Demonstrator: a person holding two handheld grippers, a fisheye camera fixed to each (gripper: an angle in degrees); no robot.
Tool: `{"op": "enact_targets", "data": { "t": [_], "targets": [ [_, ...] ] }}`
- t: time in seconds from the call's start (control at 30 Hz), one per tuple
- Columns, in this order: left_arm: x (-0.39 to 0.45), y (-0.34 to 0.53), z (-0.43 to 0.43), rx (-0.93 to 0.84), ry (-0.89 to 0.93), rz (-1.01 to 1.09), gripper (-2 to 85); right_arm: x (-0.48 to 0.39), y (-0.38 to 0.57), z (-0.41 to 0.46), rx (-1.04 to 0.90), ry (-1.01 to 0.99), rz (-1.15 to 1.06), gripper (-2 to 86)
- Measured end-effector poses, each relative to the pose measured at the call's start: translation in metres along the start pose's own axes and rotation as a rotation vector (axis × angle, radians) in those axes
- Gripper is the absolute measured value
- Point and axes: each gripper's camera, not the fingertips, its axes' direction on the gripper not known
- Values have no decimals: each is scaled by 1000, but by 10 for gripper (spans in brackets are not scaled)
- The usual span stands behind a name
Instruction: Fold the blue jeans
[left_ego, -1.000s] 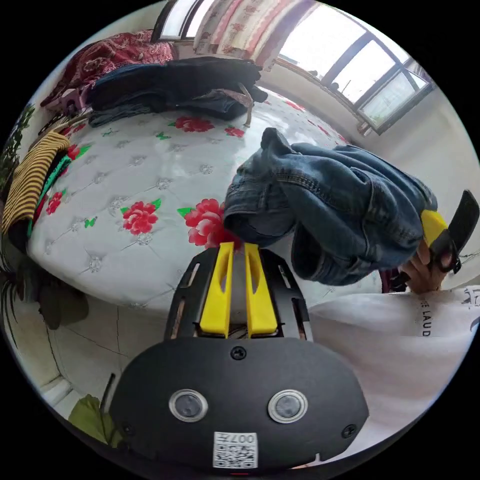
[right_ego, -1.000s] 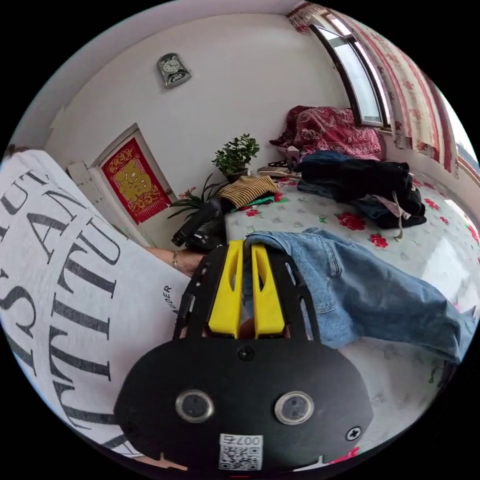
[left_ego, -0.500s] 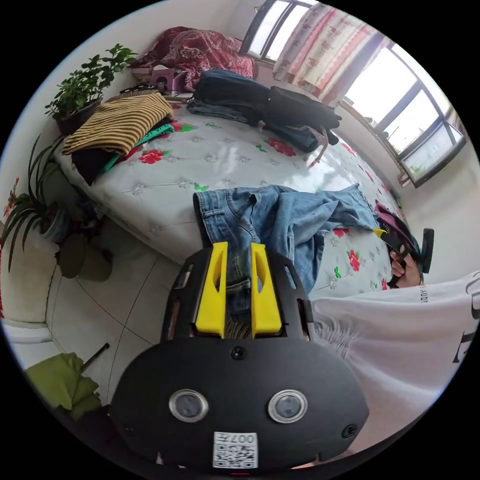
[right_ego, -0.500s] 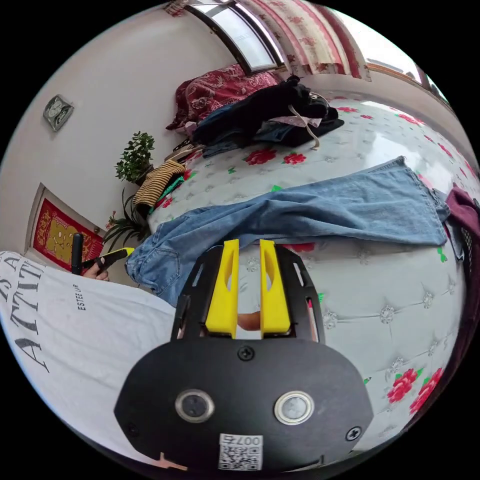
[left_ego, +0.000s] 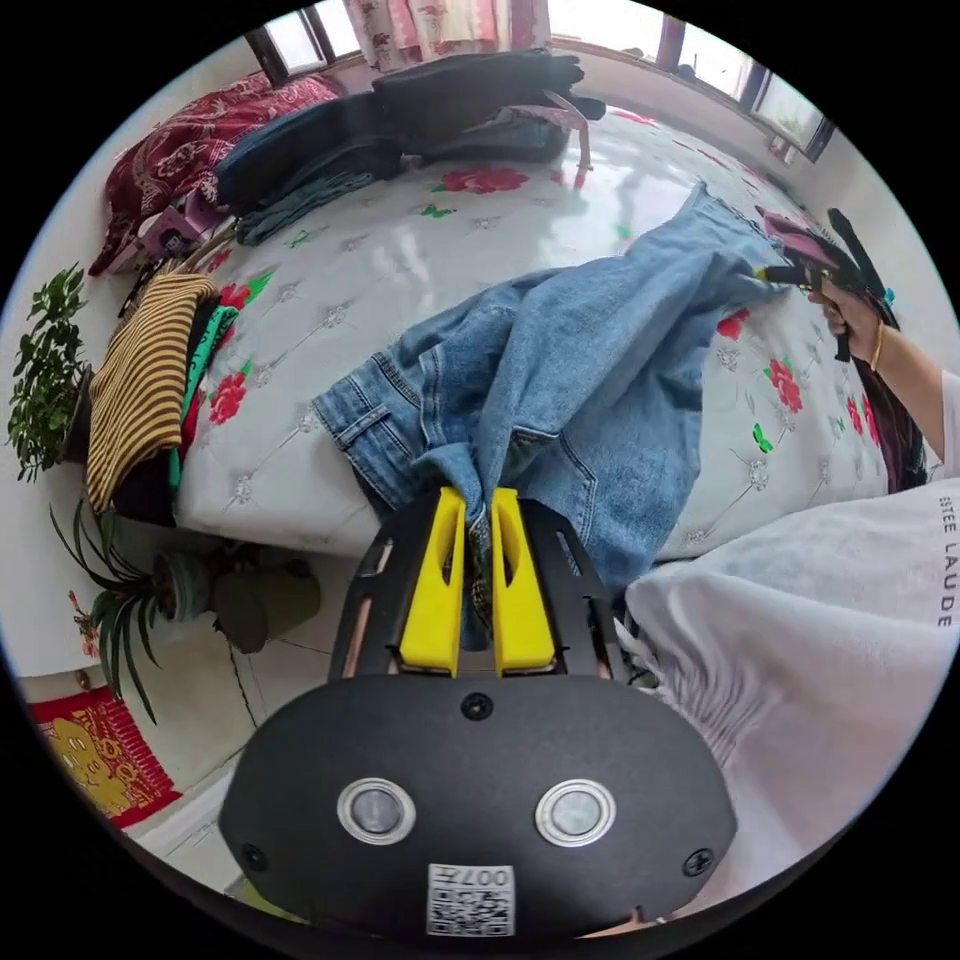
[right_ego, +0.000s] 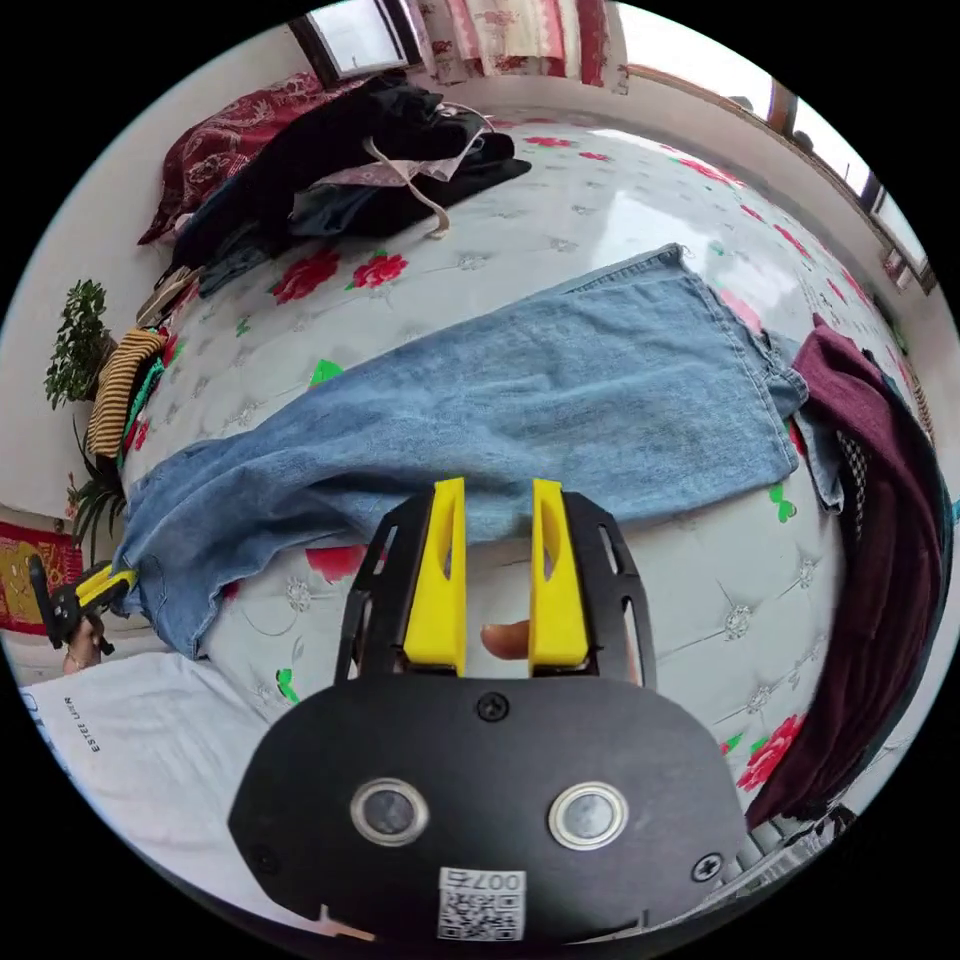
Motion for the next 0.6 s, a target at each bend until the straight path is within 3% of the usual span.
{"op": "enact_targets", "data": {
  "t": [0.03,0.2,0.37,0.6],
  "targets": [
    [-9,-2,0,0,-18,-22,45,-12,15,-5,113,-2,-59,14],
    [-87,-12,13,-73,-91,-265,68,-22,64,0,93,-243,-108,5],
    [-94,16,2,-14,-96,-246,87,36,101,-28,218,-86,157,27],
    [-103,52,39,-9,26,-380,94,169,126,-13,193,-141,570,75]
  ]
}}
